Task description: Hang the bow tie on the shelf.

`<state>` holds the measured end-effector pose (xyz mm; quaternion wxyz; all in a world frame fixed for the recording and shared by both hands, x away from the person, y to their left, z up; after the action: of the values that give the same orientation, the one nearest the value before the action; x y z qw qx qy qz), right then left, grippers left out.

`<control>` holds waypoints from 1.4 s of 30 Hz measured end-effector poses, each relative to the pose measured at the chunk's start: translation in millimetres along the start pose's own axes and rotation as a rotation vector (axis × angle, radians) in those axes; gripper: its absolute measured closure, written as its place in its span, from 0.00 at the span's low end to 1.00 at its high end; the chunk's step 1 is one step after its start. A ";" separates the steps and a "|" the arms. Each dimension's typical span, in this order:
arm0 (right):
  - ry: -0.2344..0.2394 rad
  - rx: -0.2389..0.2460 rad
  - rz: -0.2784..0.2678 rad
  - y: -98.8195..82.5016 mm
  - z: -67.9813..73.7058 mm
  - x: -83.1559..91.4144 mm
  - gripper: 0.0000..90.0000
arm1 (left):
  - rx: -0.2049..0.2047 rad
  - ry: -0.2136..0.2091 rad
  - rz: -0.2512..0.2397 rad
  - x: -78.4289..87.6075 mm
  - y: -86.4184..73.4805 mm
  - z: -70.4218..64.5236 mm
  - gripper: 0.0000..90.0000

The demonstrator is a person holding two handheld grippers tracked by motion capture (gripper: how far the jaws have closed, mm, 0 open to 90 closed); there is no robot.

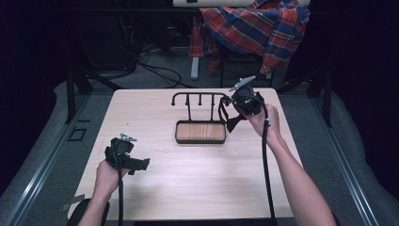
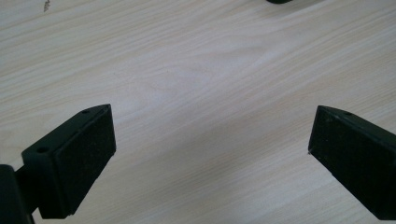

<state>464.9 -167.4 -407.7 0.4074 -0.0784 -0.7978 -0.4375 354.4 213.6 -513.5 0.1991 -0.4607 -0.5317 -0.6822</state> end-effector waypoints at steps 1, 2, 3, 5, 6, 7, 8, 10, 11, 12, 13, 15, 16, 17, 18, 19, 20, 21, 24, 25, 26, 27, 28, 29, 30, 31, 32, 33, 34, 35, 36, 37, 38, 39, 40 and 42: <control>-0.003 -0.003 -0.001 0.2 -0.1 -1.1 0.99 | 0.000 0.000 0.000 -0.1 0.0 -0.1 0.01; -0.004 0.000 0.006 0.5 -0.5 -1.9 0.99 | 0.001 -0.001 0.000 -0.1 0.0 -0.3 0.01; -0.005 -0.003 0.007 0.6 -0.4 -3.0 0.99 | 0.000 -0.002 0.000 -0.1 0.0 -0.3 0.01; -0.006 -0.010 0.008 0.4 -0.4 -5.8 0.99 | -0.001 -0.002 -0.001 -0.1 0.0 -0.4 0.01; -0.006 -0.010 0.008 0.4 -0.4 -5.8 0.99 | -0.001 -0.002 -0.001 -0.1 0.0 -0.4 0.01; -0.006 -0.019 0.010 -0.1 -1.1 -8.9 0.99 | 0.000 -0.001 -0.002 -0.2 0.1 -0.4 0.01; -0.008 -0.022 0.014 -0.4 -1.8 -10.4 0.99 | -0.001 -0.002 -0.001 -0.1 0.1 -0.4 0.01; -0.006 -0.028 0.016 -0.7 -2.7 -11.9 0.99 | 0.000 -0.001 -0.001 -0.1 0.1 -0.3 0.01; -0.006 -0.041 0.015 -1.3 -4.0 -15.1 0.99 | 0.000 -0.002 -0.001 -0.2 0.1 -0.4 0.01; -0.005 -0.045 0.018 -1.3 -4.9 -16.2 0.99 | 0.000 0.001 -0.003 -0.4 0.1 -0.6 0.01; -0.001 -0.046 0.022 -1.2 -6.0 -16.9 0.99 | -0.004 -0.002 -0.001 -0.3 0.3 -0.3 0.01; -0.003 -0.063 0.014 -0.6 -6.3 -18.8 0.99 | -0.005 -0.002 -0.001 -0.4 0.3 -0.3 0.01; -0.007 -0.058 0.020 -0.1 -7.0 -19.1 0.99 | -0.005 -0.003 -0.001 -0.4 0.3 -0.3 0.01; -0.007 -0.064 0.015 0.1 -7.1 -20.2 0.99 | -0.004 -0.003 -0.002 -0.5 0.3 -0.5 0.01; -0.011 -0.066 0.017 0.3 -7.3 -20.9 0.99 | -0.004 -0.003 -0.002 -0.4 0.3 -0.5 0.01; -0.013 -0.063 0.023 0.3 -8.3 -21.9 0.99 | -0.004 -0.003 -0.002 -0.3 0.2 -0.4 0.01; -0.014 -0.073 0.020 -0.1 -8.6 -23.5 0.99 | -0.004 -0.003 -0.002 -0.3 0.2 -0.4 0.01; -0.013 -0.071 0.029 -0.5 -9.6 -24.5 0.99 | -0.004 -0.003 -0.001 -0.3 0.2 -0.4 0.01; -0.014 -0.089 0.029 -2.7 -11.8 -28.7 0.99 | -0.003 -0.003 -0.001 -0.4 0.3 -0.7 0.01; -0.012 -0.095 0.029 -3.3 -12.7 -29.9 0.99 | -0.004 -0.003 -0.001 -0.6 0.3 -0.8 0.01; -0.010 -0.099 0.035 -3.8 -13.5 -30.7 0.99 | -0.004 -0.003 -0.001 -0.7 0.3 -0.9 0.01; -0.011 -0.105 0.030 -4.3 -13.8 -32.0 0.99 | -0.003 -0.003 -0.001 -0.7 0.4 -1.2 0.01; -0.009 -0.107 0.034 -4.6 -14.4 -32.3 0.99 | -0.005 -0.003 -0.002 -0.7 0.4 -1.3 0.01; -0.006 -0.115 0.029 -5.0 -14.5 -33.4 0.99 | -0.004 -0.003 -0.001 -0.6 0.3 -1.4 0.01; -0.005 -0.112 0.035 -5.1 -14.8 -33.8 0.98 | -0.004 -0.003 -0.001 -0.7 0.3 -1.2 0.01; -0.005 -0.119 0.030 -5.5 -14.5 -35.0 0.98 | -0.004 -0.003 -0.001 -0.6 0.3 -0.9 0.01; -0.002 -0.122 0.033 -5.8 -14.5 -35.8 0.98 | -0.003 -0.003 -0.001 -0.5 0.3 -0.8 0.01; -0.003 -0.124 0.032 -6.2 -14.4 -36.6 0.98 | -0.004 -0.003 -0.002 -0.4 0.3 -0.7 0.01; -0.001 -0.123 0.036 -6.5 -14.6 -37.1 0.98 | -0.004 -0.003 -0.002 -0.4 0.3 -0.7 0.01; 0.002 -0.130 0.035 -7.0 -14.2 -38.3 0.98 | -0.003 -0.003 -0.001 -0.4 0.2 -0.8 0.01; 0.004 -0.126 0.034 -7.3 -14.4 -39.2 0.98 | -0.004 -0.003 0.000 -0.4 0.2 -0.8 0.01; 0.007 -0.131 0.036 -7.8 -14.0 -40.0 0.98 | -0.004 -0.003 0.000 -0.4 0.2 -0.9 0.01; 0.012 -0.131 0.040 -8.1 -13.8 -40.6 0.98 | -0.004 -0.003 0.000 -0.4 0.2 -0.9 0.01; 0.014 -0.135 0.037 -8.7 -13.5 -41.2 0.98 | -0.005 -0.003 0.000 -0.6 0.2 -1.1 0.01; 0.017 -0.135 0.039 -9.2 -13.4 -41.7 0.98 | -0.005 -0.003 0.000 -0.6 0.2 -1.2 0.01; 0.027 -0.137 0.040 -10.3 -13.0 -42.6 0.98 | -0.005 -0.003 -0.001 -0.5 0.2 -1.2 0.01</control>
<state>495.5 -173.7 -441.1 0.4205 -0.1161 -0.7586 -0.4839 354.3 212.3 -513.9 0.1971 -0.4619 -0.5304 -0.6830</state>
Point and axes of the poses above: each handheld gripper's, and its own axes: x roughly backward along the jaws, y roughly out of its top, z roughly to its left, the point moved 2 cm from there along -x, roughly forward along the jaws
